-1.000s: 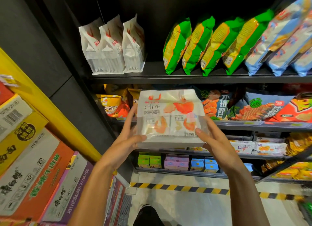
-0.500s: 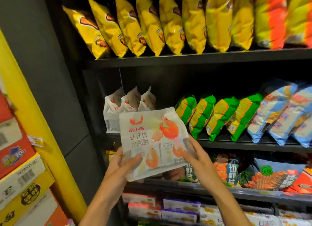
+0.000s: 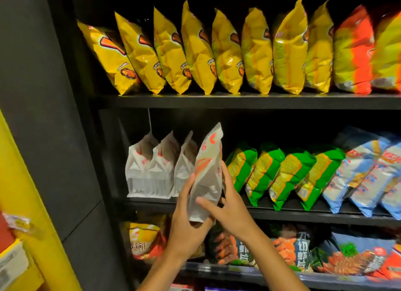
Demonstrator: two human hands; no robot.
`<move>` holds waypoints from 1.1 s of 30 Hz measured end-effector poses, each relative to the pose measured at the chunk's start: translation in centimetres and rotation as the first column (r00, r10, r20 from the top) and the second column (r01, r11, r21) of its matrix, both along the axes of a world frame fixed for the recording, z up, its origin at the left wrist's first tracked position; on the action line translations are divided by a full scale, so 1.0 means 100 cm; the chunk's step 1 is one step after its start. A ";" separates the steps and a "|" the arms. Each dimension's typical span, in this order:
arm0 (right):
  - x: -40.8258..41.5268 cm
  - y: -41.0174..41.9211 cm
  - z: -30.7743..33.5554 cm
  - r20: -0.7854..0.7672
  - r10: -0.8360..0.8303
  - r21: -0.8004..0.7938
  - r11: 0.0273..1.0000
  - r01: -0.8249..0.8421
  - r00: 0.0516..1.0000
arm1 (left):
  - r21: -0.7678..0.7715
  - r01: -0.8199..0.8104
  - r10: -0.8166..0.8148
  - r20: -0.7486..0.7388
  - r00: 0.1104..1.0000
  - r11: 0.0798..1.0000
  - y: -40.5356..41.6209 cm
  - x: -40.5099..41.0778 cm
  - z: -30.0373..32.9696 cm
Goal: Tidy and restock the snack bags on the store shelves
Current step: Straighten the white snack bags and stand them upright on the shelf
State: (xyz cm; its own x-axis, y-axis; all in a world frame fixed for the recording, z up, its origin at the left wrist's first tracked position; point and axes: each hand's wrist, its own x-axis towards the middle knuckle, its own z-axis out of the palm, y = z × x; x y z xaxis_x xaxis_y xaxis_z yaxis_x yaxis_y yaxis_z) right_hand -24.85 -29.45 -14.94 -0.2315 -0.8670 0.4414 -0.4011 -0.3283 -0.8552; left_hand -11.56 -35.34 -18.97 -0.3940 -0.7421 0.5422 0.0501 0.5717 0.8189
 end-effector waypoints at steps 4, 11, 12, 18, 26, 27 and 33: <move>-0.015 -0.027 -0.012 -0.035 -0.055 -0.003 0.998 0.055 0.998 | -0.068 0.057 -0.052 0.065 0.997 0.996 -0.023 -0.004 0.000; -0.029 -0.049 -0.046 -0.178 -0.179 0.061 0.980 0.192 0.968 | -0.093 0.053 -0.025 0.282 0.959 0.994 -0.067 -0.005 -0.026; -0.029 -0.048 -0.052 -0.195 -0.218 0.060 0.970 0.234 0.956 | -0.118 0.030 0.005 0.283 0.959 0.993 -0.069 -0.004 -0.028; -0.023 -0.058 -0.055 -0.372 -0.485 -0.234 0.874 0.426 0.792 | -0.223 -0.068 0.135 0.301 0.944 0.972 -0.082 -0.008 -0.032; -0.019 -0.086 -0.044 -0.451 -0.606 -0.347 0.795 0.497 0.656 | -0.393 -0.213 0.257 0.062 0.964 0.895 -0.097 -0.011 -0.010; -0.019 -0.088 -0.046 -0.484 -0.602 -0.391 0.798 0.458 0.636 | -0.406 -0.215 0.260 0.058 0.964 0.888 -0.100 -0.012 -0.005; -0.024 -0.099 -0.046 -0.539 -0.510 -0.371 0.858 0.354 0.670 | -0.395 -0.144 0.250 0.231 0.940 0.907 -0.116 -0.027 0.013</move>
State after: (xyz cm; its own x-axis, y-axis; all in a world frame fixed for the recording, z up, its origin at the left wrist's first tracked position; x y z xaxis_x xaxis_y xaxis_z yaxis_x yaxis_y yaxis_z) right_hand -27.24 -39.34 -19.59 -0.1745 -0.6005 0.7803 -0.9429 -0.1264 -0.3082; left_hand -14.24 -46.94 -17.70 -0.4305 -0.5883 0.6845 -0.2880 0.8083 0.5136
